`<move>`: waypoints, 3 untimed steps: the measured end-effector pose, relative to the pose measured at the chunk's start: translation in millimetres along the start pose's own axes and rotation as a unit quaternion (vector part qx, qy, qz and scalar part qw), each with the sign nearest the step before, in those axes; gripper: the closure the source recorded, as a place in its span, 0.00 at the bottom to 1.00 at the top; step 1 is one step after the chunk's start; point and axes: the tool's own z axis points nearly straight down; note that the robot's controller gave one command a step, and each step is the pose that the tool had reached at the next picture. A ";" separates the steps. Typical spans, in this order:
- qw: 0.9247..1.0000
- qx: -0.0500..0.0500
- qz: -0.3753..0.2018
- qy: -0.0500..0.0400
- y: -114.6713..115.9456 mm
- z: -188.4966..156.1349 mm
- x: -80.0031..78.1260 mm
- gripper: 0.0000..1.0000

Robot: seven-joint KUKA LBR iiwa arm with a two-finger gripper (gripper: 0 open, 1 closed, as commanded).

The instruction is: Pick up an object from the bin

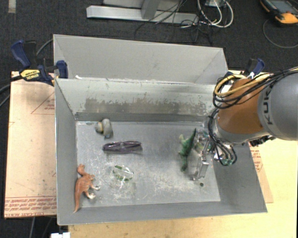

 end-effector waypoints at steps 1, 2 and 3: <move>0.999 0.000 -0.037 0.002 44.0 -0.2 -0.4 0.00; 0.999 0.000 -0.043 -0.001 45.6 -0.3 -3.1 0.00; 0.997 0.000 -0.071 -0.001 9.0 -0.7 -20.8 1.00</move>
Offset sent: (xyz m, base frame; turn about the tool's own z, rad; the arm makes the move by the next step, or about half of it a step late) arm 0.0065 0.0454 0.0005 -0.0889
